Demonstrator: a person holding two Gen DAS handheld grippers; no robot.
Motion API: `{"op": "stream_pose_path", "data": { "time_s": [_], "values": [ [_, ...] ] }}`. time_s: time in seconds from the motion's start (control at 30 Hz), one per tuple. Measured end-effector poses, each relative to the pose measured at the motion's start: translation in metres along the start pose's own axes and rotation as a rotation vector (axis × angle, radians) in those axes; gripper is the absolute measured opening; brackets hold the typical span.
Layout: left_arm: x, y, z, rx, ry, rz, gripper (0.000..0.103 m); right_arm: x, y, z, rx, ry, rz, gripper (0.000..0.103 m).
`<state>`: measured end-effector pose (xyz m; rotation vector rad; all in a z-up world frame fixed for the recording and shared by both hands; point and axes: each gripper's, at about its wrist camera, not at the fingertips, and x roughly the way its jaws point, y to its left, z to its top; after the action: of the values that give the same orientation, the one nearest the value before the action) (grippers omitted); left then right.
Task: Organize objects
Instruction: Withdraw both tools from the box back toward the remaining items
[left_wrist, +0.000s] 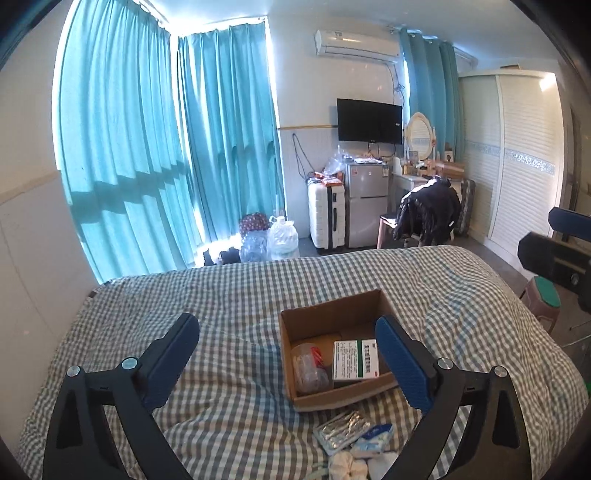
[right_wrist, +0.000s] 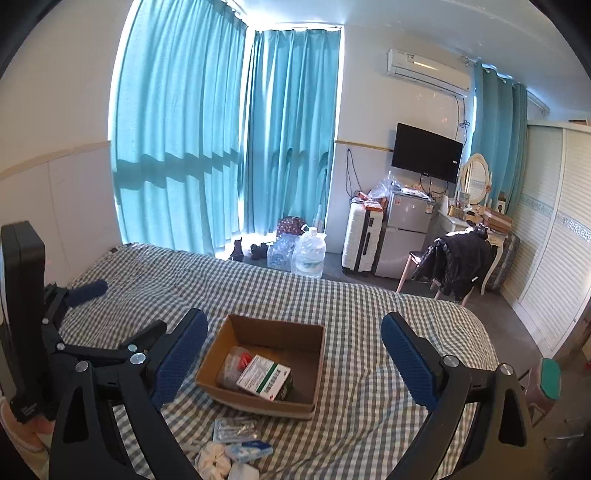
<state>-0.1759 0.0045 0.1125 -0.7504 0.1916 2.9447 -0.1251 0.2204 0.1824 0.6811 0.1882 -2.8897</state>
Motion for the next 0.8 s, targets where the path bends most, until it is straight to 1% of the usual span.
{"op": "stream_pose_path", "data": {
  "time_s": [0.1, 0.2, 0.4, 0.53, 0.63, 0.73, 0.8],
  "values": [
    [-0.016, 0.002, -0.014, -0.002, -0.007, -0.003, 0.099, -0.016, 0.007, -0.014, -0.016, 0.021, -0.002, 0.096],
    [-0.029, 0.004, -0.031, -0.01, -0.003, 0.001, 0.099, -0.026, 0.011, -0.033, -0.006, 0.042, -0.007, 0.096],
    [-0.041, 0.006, -0.067, -0.04, 0.021, 0.027, 0.099, -0.036, 0.02, -0.07, -0.023, 0.066, -0.032, 0.096],
    [-0.036, 0.005, -0.097, -0.073, 0.052, 0.028, 0.099, -0.026, 0.029, -0.099, -0.034, 0.112, -0.025, 0.096],
    [-0.027, 0.001, -0.123, -0.083, 0.069, 0.064, 0.099, -0.014, 0.033, -0.131, -0.018, 0.154, -0.004, 0.096],
    [-0.011, -0.004, -0.15, -0.087, 0.127, 0.066, 0.099, 0.005, 0.034, -0.167, 0.001, 0.219, 0.024, 0.096],
    [-0.002, -0.007, -0.165, -0.082, 0.165, 0.065, 0.099, 0.015, 0.037, -0.188, -0.005, 0.256, 0.022, 0.096]
  ]
}}
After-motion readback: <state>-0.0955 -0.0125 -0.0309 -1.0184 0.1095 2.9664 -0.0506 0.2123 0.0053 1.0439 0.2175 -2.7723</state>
